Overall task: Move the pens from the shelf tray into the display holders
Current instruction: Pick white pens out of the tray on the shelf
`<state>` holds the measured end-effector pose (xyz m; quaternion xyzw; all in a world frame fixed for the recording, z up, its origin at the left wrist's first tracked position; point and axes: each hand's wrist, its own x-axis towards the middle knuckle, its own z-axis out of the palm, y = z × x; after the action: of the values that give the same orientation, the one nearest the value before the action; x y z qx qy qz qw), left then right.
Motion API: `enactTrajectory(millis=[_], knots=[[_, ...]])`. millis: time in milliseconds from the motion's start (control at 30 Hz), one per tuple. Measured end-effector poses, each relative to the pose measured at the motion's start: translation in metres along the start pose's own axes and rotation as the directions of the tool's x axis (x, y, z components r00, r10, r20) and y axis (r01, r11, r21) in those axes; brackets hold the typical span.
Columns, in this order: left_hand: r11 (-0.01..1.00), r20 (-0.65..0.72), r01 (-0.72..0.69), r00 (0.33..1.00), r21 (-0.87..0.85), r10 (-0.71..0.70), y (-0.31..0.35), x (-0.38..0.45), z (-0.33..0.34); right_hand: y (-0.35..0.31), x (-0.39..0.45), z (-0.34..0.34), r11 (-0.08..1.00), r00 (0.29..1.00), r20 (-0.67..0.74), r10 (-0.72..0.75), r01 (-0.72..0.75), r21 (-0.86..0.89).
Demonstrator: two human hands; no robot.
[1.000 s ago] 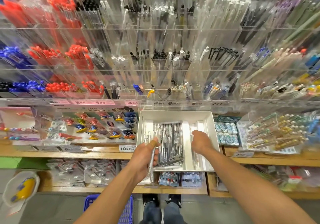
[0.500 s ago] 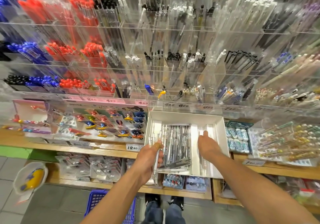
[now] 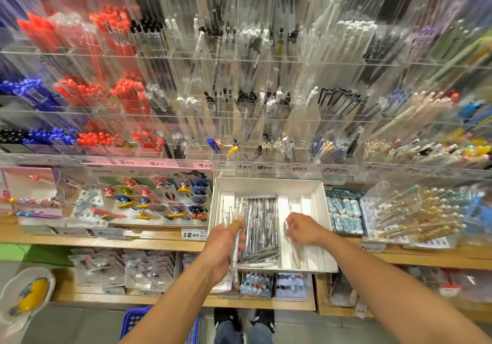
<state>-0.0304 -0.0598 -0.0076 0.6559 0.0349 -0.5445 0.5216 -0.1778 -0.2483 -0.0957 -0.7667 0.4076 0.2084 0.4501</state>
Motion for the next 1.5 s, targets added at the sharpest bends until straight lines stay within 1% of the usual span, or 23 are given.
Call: enactTrajectory(millis=[100, 200, 267, 367, 433, 500, 600, 667, 733, 800, 900, 933, 967, 1033, 1067, 1100, 1133, 1200, 1300, 1400, 1500], knots=[[1.0, 0.001, 0.01, 1.0, -0.007, -0.01, -0.001, -0.001, 0.001, 0.001, -0.005, 0.006, 0.999, 0.998, -0.059, -0.001, 0.003, 0.041], [1.0, 0.007, 0.014, 1.0, -0.026, -0.014, -0.001, -0.003, 0.001, -0.006, -0.012, 0.002, 0.994, 0.982, -0.184, -0.032, 0.051, 0.101], [0.999, 0.029, 0.007, 1.0, -0.038, -0.006, -0.001, -0.004, 0.001, -0.017, -0.018, -0.004, 0.972, 0.97, -0.235, -0.056, 0.107, 0.211], [0.997, 0.093, 0.006, 0.996, -0.083, 0.002, 0.003, -0.007, 0.003, -0.042, -0.034, -0.012, 0.869, 0.965, -0.235, -0.116, 0.213, 0.447], [0.996, 0.108, 0.002, 0.994, -0.086, 0.007, 0.006, -0.008, 0.004, -0.062, -0.045, -0.013, 0.801, 0.954, -0.245, -0.171, 0.279, 0.53], [0.997, 0.117, -0.02, 0.993, -0.069, 0.028, 0.008, -0.008, 0.006, -0.08, -0.054, -0.012, 0.766, 0.944, -0.239, -0.23, 0.327, 0.554], [0.997, 0.193, -0.063, 0.979, -0.039, 0.069, 0.009, -0.011, 0.009, -0.101, -0.063, -0.004, 0.717, 0.921, -0.22, -0.323, 0.389, 0.579], [0.996, 0.231, -0.082, 0.969, -0.031, 0.087, 0.007, -0.013, 0.01, -0.109, -0.063, 0.004, 0.697, 0.92, -0.239, -0.311, 0.392, 0.601], [0.996, 0.239, -0.057, 0.968, -0.066, 0.071, 0.004, -0.014, 0.01, -0.112, -0.061, 0.012, 0.701, 0.925, -0.271, -0.267, 0.38, 0.604], [0.997, 0.255, -0.035, 0.965, -0.074, 0.053, 0.001, -0.014, 0.009, -0.11, -0.058, 0.016, 0.702, 0.92, -0.29, -0.263, 0.388, 0.597], [0.998, 0.212, -0.005, 0.977, -0.056, 0.017, 0.0, -0.01, 0.007, -0.101, -0.048, 0.007, 0.702, 0.922, -0.281, -0.266, 0.385, 0.6], [0.998, 0.182, 0.013, 0.983, -0.058, -0.002, -0.001, -0.008, 0.006, -0.095, -0.042, 0.002, 0.734, 0.927, -0.292, -0.234, 0.365, 0.572], [0.997, 0.156, 0.031, 0.987, -0.065, -0.02, -0.002, -0.005, 0.004, -0.086, -0.034, -0.003, 0.797, 0.928, -0.322, -0.188, 0.335, 0.502], [0.996, 0.125, 0.051, 0.991, -0.079, -0.04, -0.002, 0.0, -0.001, -0.065, -0.016, -0.014, 0.943, 0.912, -0.396, -0.11, 0.222, 0.248], [0.996, 0.118, 0.051, 0.992, -0.079, -0.041, -0.002, 0.002, -0.003, -0.053, -0.008, -0.016, 0.982, 0.912, -0.401, -0.086, 0.145, 0.118], [0.996, 0.115, 0.05, 0.993, -0.077, -0.041, -0.001, 0.004, -0.004, -0.042, 0.0, -0.017, 0.998, 0.924, -0.378, -0.054, 0.062, 0.007], [0.996, 0.11, 0.052, 0.993, -0.074, -0.043, -0.001, 0.007, -0.006, -0.032, 0.006, -0.018, 0.996, 0.939, -0.344, -0.014, -0.019, -0.091], [0.994, 0.101, 0.065, 0.993, -0.086, -0.056, -0.001, 0.01, -0.008, -0.017, 0.012, -0.015, 0.951, 0.962, -0.267, 0.061, -0.137, -0.278], [0.992, 0.084, 0.08, 0.994, -0.101, -0.071, -0.002, 0.012, -0.013, -0.011, 0.016, -0.006, 0.859, 0.973, -0.192, 0.126, -0.204, -0.47], [0.995, 0.05, 0.068, 0.997, -0.071, -0.064, -0.002, 0.016, -0.018, -0.016, 0.018, 0.001, 0.782, 0.966, -0.191, 0.172, -0.252, -0.57], [0.995, 0.03, 0.065, 0.998, -0.076, -0.063, -0.002, 0.017, -0.024, -0.019, 0.018, 0.008, 0.747, 0.952, -0.247, 0.182, -0.297, -0.595]])
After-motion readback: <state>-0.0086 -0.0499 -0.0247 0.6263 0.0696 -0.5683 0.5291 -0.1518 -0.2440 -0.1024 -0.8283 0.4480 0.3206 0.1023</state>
